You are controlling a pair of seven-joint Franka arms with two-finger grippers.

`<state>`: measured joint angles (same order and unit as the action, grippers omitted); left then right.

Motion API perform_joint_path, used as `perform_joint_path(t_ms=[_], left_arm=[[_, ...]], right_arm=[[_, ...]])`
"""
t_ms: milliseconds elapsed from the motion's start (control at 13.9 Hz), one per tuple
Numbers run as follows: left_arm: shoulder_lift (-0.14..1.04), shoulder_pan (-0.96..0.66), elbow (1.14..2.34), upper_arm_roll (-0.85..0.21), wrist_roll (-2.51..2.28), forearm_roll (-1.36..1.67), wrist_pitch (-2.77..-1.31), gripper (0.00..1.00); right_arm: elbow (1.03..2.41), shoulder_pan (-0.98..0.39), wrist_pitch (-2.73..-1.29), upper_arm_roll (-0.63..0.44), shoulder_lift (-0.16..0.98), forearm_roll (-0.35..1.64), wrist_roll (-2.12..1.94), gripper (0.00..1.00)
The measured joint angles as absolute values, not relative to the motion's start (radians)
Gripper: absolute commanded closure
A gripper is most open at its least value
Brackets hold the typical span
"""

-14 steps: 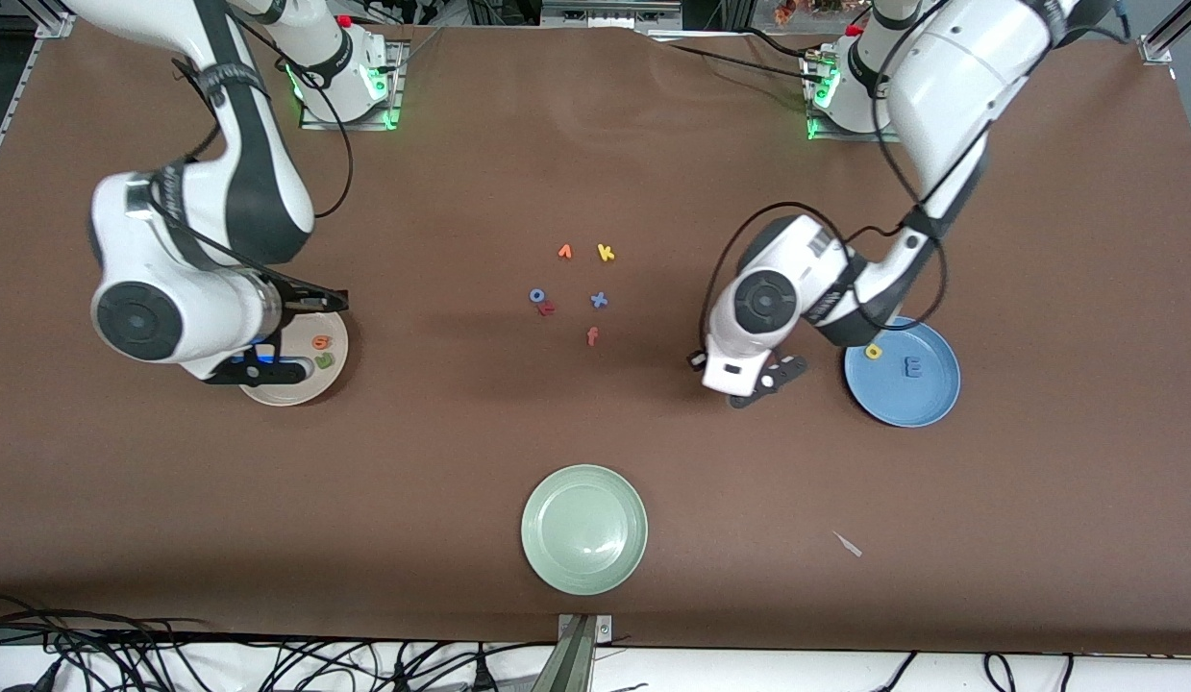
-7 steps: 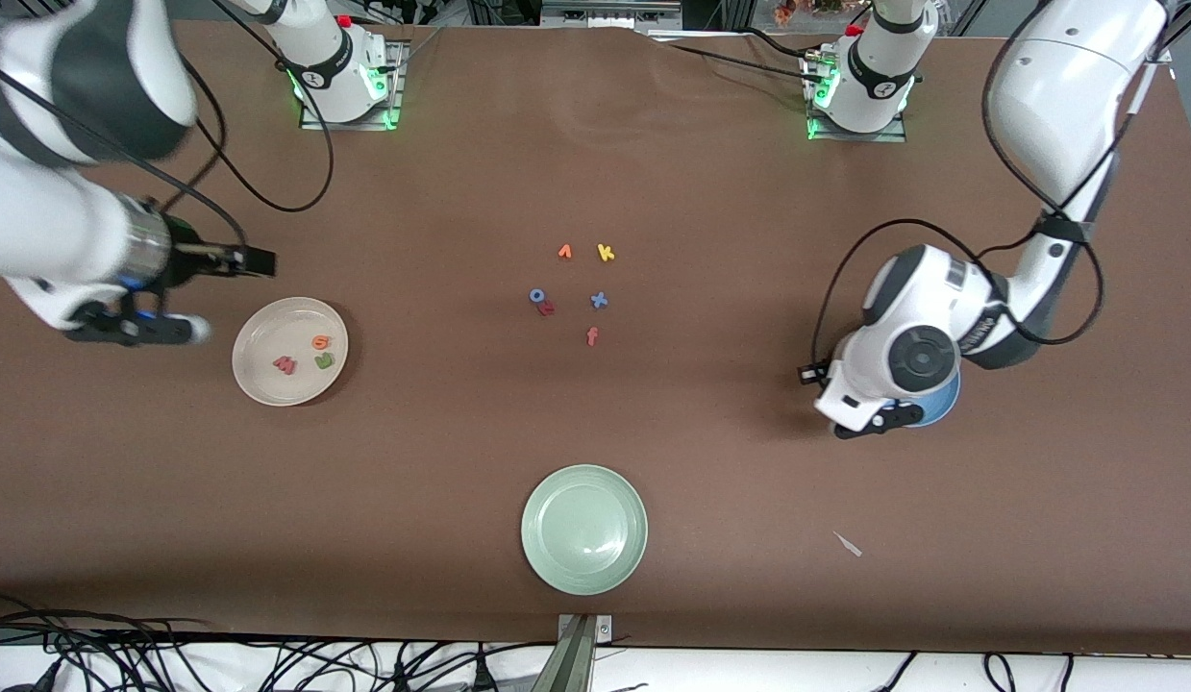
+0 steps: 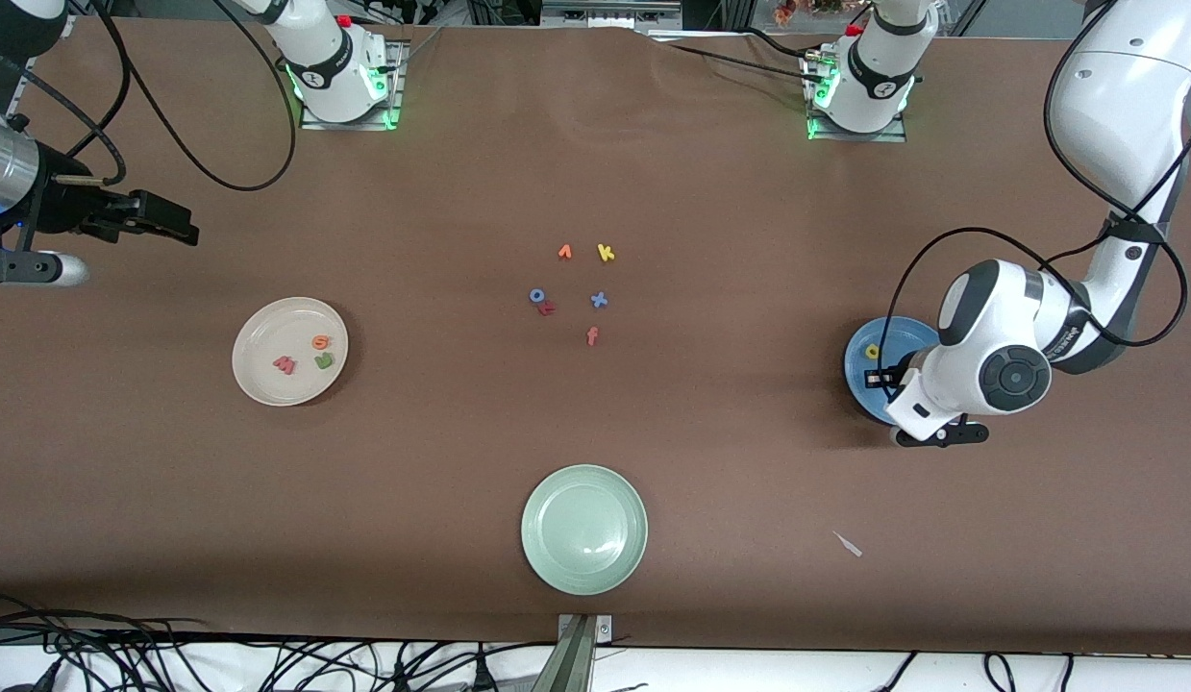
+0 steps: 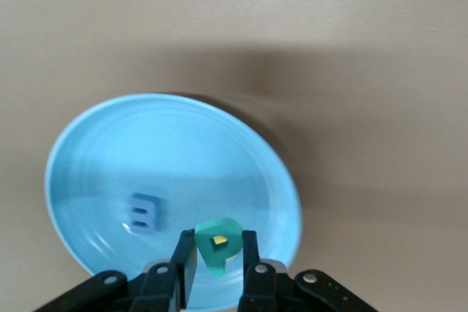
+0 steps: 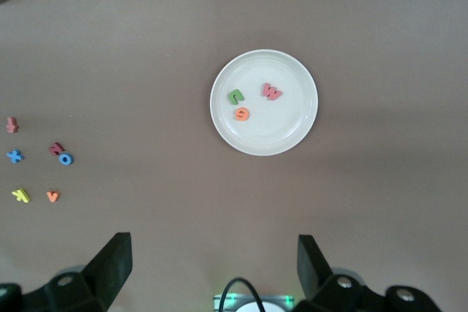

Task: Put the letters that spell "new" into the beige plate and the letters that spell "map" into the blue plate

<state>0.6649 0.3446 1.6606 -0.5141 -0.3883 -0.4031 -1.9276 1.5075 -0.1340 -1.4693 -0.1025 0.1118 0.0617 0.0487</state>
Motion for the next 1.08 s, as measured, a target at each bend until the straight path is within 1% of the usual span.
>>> perform_joint_path(t_ms=[72, 215, 503, 862, 1077], left_arm=[[0.675, 0.348, 1.661, -0.514, -0.388, -0.432, -1.941, 0.0], [0.698, 0.354, 1.664, -0.513, -0.387, -0.454, -1.977, 0.0], [0.705, 0.355, 1.664, -0.524, -0.385, -0.455, -1.985, 0.0], [0.694, 0.353, 1.655, -0.57, -0.386, -0.455, -1.977, 0.0], [0.665, 0.356, 1.645, -0.606, -0.386, -0.455, -1.952, 0.0]], right_arm=[[1.526, -0.129, -1.481, -0.102, 0.108, 0.062, 0.035, 0.0], [1.544, -0.125, -1.485, -0.102, 0.109, 0.062, 0.029, 0.0], [1.551, -0.128, -1.486, -0.089, 0.112, 0.052, 0.028, 0.0], [1.551, -0.133, -1.511, -0.082, 0.112, 0.044, 0.03, 0.0], [1.551, -0.132, -1.534, -0.086, 0.112, 0.035, 0.03, 0.0]])
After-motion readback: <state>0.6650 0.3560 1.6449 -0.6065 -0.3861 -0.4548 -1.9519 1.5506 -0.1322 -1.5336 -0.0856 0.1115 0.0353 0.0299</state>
